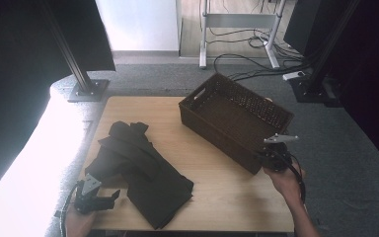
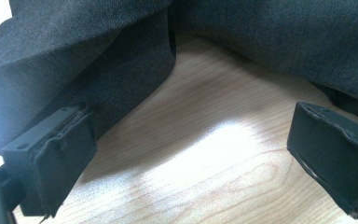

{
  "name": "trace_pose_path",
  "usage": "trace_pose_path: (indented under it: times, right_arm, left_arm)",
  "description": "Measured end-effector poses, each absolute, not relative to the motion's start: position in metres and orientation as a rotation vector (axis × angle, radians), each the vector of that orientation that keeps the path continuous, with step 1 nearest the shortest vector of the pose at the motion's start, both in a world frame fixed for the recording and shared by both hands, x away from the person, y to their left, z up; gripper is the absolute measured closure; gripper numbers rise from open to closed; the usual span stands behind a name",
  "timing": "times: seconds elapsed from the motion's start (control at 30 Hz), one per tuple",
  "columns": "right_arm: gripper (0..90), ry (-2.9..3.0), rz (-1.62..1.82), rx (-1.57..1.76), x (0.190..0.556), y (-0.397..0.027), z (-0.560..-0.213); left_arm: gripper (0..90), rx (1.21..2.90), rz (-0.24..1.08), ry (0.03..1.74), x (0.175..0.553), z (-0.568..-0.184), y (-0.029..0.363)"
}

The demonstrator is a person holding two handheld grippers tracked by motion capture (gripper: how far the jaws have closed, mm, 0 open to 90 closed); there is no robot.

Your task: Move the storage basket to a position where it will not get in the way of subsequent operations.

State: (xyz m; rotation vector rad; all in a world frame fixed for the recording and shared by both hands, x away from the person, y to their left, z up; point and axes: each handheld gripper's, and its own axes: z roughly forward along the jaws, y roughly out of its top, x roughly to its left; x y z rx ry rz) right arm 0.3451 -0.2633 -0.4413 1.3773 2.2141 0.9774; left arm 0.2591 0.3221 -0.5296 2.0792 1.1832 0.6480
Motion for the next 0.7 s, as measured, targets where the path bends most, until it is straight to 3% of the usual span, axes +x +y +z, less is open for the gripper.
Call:
trace_pose_path:
  times: [0.7]
  right_arm:
    - [72.1,2.123,0.99,1.478,0.385,-0.295,-0.442]
  left_arm:
    - [0.3,2.1,0.602,1.167,0.26,-0.533,0.322]
